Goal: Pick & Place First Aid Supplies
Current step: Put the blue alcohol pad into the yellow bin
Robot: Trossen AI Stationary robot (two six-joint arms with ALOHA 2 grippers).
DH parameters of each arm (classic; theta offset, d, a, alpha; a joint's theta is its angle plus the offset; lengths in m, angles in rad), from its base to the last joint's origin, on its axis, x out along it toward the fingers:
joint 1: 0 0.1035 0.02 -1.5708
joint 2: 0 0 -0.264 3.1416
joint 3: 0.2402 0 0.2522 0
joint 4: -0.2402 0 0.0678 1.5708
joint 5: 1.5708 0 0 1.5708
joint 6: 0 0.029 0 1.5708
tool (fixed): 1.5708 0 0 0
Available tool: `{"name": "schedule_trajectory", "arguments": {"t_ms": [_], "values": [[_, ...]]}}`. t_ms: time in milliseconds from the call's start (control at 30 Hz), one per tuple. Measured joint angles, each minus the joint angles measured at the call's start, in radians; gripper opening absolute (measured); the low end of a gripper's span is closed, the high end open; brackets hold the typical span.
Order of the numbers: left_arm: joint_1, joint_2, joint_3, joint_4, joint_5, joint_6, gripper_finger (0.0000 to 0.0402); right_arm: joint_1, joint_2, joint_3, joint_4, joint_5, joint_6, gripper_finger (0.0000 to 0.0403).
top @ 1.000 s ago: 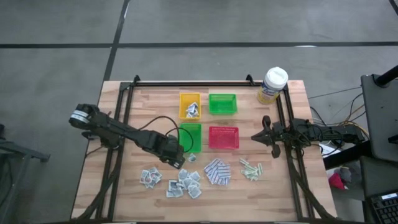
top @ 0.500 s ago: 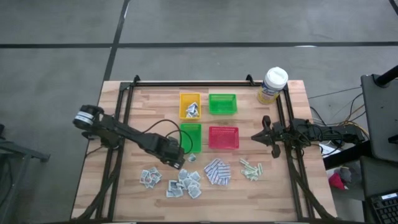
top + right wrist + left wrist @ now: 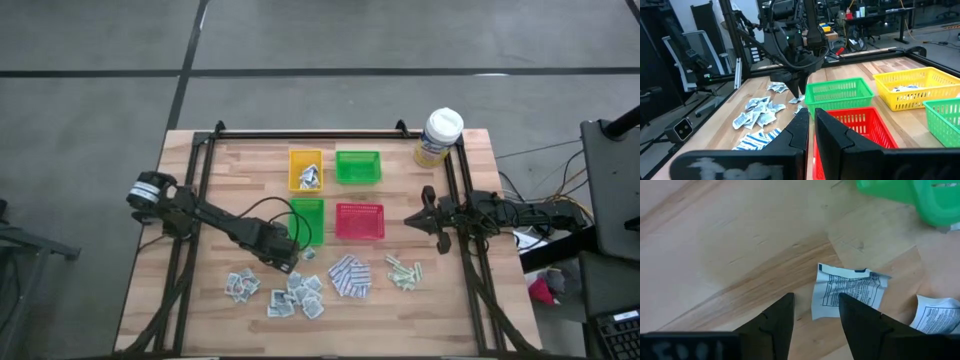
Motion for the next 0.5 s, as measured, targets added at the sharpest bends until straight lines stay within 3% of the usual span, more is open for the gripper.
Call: {"name": "schedule_trajectory", "arguments": {"t_ms": [233, 500], "values": [[0.0, 0.007, 0.0, -0.003, -0.006, 0.016, 0.0158, 0.0, 0.0, 0.0, 0.0, 0.0, 0.0, 0.0028], [0.0, 0.006, -0.002, -0.014, -0.009, 0.026, 0.0104, 0.0, 0.0, 0.0, 0.0, 0.0, 0.0, 0.0028]]}}
